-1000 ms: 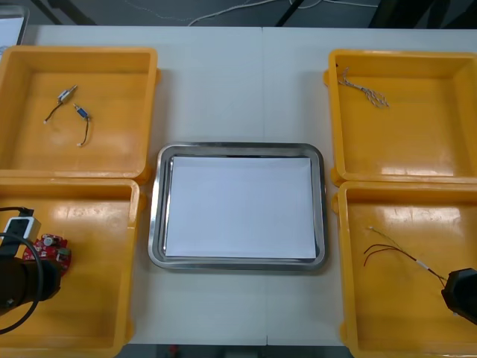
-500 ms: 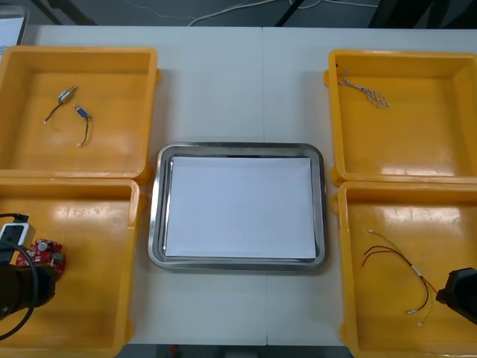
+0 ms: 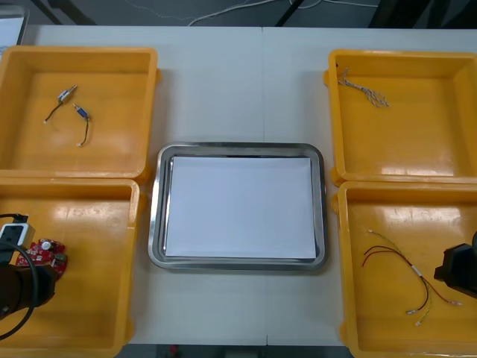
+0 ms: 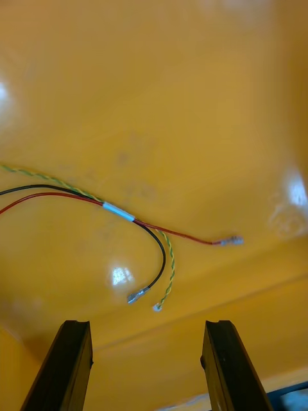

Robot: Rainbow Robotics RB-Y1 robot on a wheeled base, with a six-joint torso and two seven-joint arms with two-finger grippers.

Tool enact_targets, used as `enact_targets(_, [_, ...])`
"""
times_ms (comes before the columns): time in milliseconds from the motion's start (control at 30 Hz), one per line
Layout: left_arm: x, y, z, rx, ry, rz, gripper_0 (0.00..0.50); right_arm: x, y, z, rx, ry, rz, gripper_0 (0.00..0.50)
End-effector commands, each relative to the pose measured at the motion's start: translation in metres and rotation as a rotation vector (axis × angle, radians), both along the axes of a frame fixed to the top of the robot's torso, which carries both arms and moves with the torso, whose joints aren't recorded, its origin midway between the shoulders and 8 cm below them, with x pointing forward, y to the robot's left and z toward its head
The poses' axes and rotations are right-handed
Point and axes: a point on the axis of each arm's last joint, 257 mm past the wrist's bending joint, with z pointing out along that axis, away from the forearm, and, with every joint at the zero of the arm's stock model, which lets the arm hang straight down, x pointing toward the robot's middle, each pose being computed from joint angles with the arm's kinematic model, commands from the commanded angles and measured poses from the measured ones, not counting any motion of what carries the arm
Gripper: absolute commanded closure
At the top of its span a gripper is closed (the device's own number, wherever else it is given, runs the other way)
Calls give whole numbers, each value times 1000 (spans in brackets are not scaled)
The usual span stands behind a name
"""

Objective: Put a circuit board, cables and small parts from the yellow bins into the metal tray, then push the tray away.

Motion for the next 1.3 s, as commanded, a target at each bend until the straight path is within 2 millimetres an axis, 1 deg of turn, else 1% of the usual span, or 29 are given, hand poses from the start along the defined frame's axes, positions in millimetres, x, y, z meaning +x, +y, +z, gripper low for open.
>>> enact_targets(33, [-3, 21, 13, 102, 12, -83, 151, 17, 8, 23, -56, -50, 186, 0])
enact_targets(233, [-11, 16, 27, 93, 39, -86, 153, 20, 7, 20, -122, -32, 417, 0])
enact_targets(367, [-15, 11, 34, 77, 55, -88, 153, 23, 5, 18, -156, -25, 536, 0])
enact_targets(567, [-13, 7, 52, 66, 47, -82, 153, 31, 4, 9, -202, -39, 738, 0])
enact_targets(667, [-10, 3, 58, 36, 42, -71, 155, 37, 5, 3, -215, -53, 803, 0])
enact_targets(767, [-5, -1, 63, -8, 35, -16, 153, 42, 6, -5, -226, -66, 843, 0])
enact_targets(867, [-4, -5, 65, -56, 38, 55, 160, 46, 7, -14, -237, -71, 845, 0])
enact_targets(1067, [7, -10, 75, -136, 11, 188, 157, 49, 14, -24, -255, -85, 850, 0])
enact_targets(1100, [8, -10, 76, -144, 9, 199, 152, 49, 14, -25, -253, -85, 850, 0])
enact_targets(1167, [13, -12, 81, -180, -6, 258, 116, 45, 18, -30, -240, -82, 849, 0])
enact_targets(1300, [18, -11, 87, -212, -22, 336, 90, 41, 19, -36, -235, -77, 848, 0])
